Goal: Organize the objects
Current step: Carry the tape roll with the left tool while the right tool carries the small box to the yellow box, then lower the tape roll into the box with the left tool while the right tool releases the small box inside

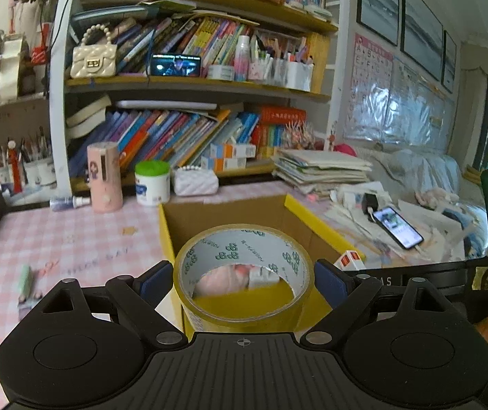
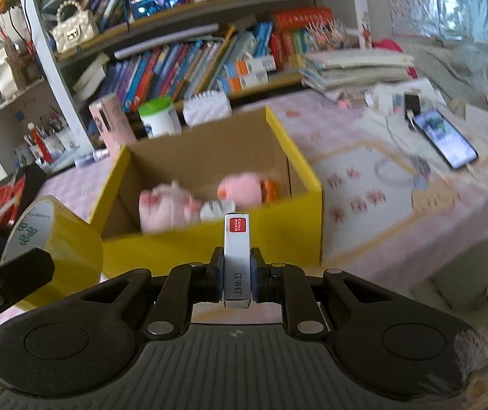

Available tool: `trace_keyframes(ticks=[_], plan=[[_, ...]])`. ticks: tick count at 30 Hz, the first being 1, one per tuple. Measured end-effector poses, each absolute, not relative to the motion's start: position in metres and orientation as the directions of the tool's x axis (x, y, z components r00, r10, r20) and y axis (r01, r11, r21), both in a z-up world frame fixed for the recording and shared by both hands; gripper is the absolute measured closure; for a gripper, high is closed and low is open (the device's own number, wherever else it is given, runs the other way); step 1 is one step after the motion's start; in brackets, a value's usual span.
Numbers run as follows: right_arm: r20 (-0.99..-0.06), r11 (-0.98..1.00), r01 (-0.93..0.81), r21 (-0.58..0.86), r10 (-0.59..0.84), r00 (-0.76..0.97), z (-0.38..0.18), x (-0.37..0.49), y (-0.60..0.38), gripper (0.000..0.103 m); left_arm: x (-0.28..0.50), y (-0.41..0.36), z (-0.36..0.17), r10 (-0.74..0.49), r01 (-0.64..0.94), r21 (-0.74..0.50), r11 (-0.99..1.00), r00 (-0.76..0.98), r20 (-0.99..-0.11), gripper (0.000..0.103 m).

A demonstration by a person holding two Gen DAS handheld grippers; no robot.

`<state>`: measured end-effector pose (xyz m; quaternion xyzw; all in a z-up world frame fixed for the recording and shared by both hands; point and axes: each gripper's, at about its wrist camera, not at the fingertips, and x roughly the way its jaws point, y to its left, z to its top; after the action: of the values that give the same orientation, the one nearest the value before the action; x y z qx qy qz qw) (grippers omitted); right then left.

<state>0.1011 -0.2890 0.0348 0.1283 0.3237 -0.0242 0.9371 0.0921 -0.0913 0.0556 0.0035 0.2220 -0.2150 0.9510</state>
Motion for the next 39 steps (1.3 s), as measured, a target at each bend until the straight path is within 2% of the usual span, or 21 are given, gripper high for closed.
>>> trace_keyframes(ticks=[14,28,39], plan=[[-0.587,0.979,0.031,0.202,0.096,0.804,0.040,0.187,-0.327,0.089,0.161,-0.142,0.039,-0.327,0.355,-0.029,0.934,0.824,-0.463,0.013],[-0.658,0.985,-0.071,0.159,0.159,0.736,0.012,0.253,-0.330,0.089,0.199,-0.170,0.008,-0.266,0.342,0.044,0.939,0.798,-0.541,0.013],[-0.704,0.981,-0.158,0.115,0.192,0.683,-0.003,0.283,-0.321,0.089,0.200,-0.192,-0.001,-0.211,0.368,0.215,0.905,0.825,-0.524,0.012]])
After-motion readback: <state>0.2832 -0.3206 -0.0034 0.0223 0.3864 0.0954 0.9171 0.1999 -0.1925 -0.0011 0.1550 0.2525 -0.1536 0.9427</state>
